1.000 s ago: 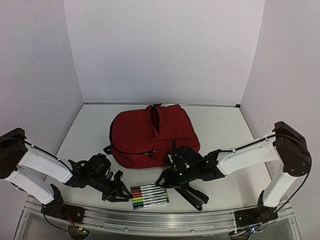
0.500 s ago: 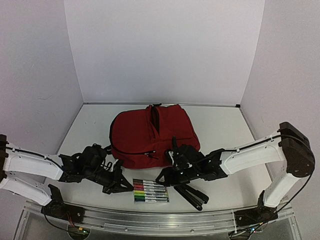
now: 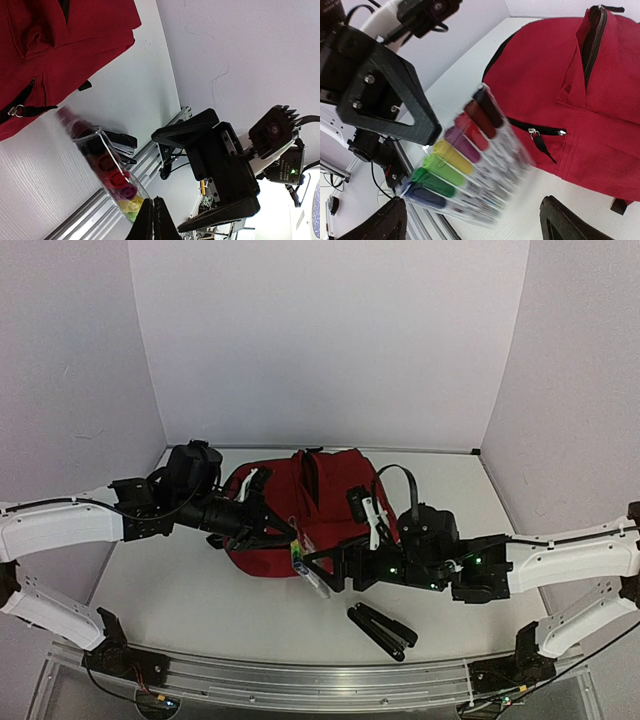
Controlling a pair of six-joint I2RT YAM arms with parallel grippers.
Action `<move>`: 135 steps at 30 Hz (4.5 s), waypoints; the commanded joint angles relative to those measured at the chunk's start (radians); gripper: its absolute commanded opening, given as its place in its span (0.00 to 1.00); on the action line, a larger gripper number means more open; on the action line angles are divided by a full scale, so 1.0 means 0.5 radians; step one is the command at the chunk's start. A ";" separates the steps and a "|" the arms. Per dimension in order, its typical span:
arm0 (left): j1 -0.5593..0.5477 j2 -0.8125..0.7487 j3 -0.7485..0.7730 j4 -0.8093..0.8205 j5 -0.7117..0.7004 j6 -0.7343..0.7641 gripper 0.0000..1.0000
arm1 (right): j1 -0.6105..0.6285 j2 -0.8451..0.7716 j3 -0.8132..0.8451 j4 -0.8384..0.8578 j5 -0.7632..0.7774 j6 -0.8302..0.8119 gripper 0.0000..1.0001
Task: Pack the student bag
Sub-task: Pick up the stationery from the center of the board, then place the stationery in the student bag.
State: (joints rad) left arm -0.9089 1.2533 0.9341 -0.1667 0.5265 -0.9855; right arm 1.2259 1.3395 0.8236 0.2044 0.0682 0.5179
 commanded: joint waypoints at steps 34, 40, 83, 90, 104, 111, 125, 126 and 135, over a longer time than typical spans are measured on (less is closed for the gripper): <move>0.200 0.179 0.342 0.261 0.191 0.074 0.00 | 0.218 0.905 0.621 0.372 1.636 -0.198 0.88; 0.210 0.169 0.333 0.287 0.121 0.074 0.00 | 0.217 0.850 0.575 0.355 1.662 -0.103 0.49; 0.324 -0.046 -0.236 0.751 0.523 1.558 0.99 | -0.623 0.267 0.708 0.391 -1.281 0.624 0.00; 0.324 -0.101 -0.306 0.961 0.691 1.399 0.93 | -0.624 0.307 0.719 0.543 -1.382 0.767 0.00; 0.324 -0.049 -0.293 0.977 0.812 1.158 0.37 | -0.679 0.293 0.616 0.605 -1.265 0.882 0.00; 0.324 -0.076 -0.375 1.102 0.807 0.995 0.10 | -0.704 0.302 0.570 0.608 -1.192 0.867 0.00; 0.467 -0.240 -0.039 0.105 -0.150 1.018 0.00 | -0.658 0.449 0.884 -0.467 0.079 0.106 0.80; 0.524 -0.242 -0.028 0.051 -0.185 0.990 0.00 | -0.637 0.499 0.941 -0.554 0.203 0.059 0.81; 1.038 -0.241 -0.160 0.192 0.003 0.599 0.00 | -0.597 1.007 1.469 -0.885 0.578 -0.145 0.80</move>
State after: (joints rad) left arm -0.4429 1.1435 0.8618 -0.1302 0.4768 -0.5893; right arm 0.9219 1.7493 1.4307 -0.1303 0.2261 0.5211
